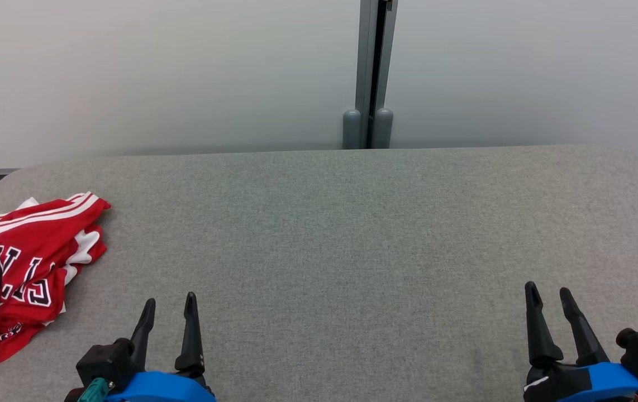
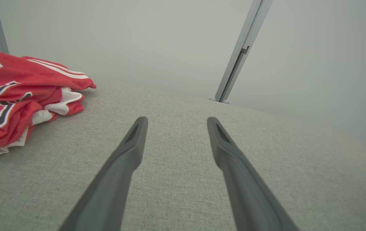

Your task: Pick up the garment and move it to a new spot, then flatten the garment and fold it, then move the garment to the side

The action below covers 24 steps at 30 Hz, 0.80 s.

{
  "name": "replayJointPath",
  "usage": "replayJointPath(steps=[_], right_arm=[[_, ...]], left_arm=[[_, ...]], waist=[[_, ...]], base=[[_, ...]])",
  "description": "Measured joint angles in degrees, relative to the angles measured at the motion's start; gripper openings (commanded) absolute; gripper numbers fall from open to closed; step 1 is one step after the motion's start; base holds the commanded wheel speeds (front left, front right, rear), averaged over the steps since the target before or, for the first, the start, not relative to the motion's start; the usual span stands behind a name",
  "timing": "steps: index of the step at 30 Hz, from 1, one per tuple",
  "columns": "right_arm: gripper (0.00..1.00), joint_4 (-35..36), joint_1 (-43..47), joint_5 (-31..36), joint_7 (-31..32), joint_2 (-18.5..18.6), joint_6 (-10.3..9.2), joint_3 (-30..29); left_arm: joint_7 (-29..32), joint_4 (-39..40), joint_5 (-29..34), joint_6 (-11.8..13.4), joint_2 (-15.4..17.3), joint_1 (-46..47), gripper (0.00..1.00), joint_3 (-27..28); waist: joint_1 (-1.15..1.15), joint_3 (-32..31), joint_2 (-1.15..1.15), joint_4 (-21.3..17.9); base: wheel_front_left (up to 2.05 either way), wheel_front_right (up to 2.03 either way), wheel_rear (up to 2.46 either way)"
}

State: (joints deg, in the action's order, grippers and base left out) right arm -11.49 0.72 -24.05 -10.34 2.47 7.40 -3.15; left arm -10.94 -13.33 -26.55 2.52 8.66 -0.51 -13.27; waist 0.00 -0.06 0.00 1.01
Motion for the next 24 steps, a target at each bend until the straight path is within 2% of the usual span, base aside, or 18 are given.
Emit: replayJointPath(steps=[24], right_arm=[[1.0,-0.6,0.1,6.9,-2.3,0.1,0.01,0.9]], left_arm=[[-2.5,1.2,5.1,1.3,0.8,-1.2,1.0,-1.2]], waist=[[-0.01,0.1,0.0,-0.4]], base=[[0.0,0.0,0.0]])
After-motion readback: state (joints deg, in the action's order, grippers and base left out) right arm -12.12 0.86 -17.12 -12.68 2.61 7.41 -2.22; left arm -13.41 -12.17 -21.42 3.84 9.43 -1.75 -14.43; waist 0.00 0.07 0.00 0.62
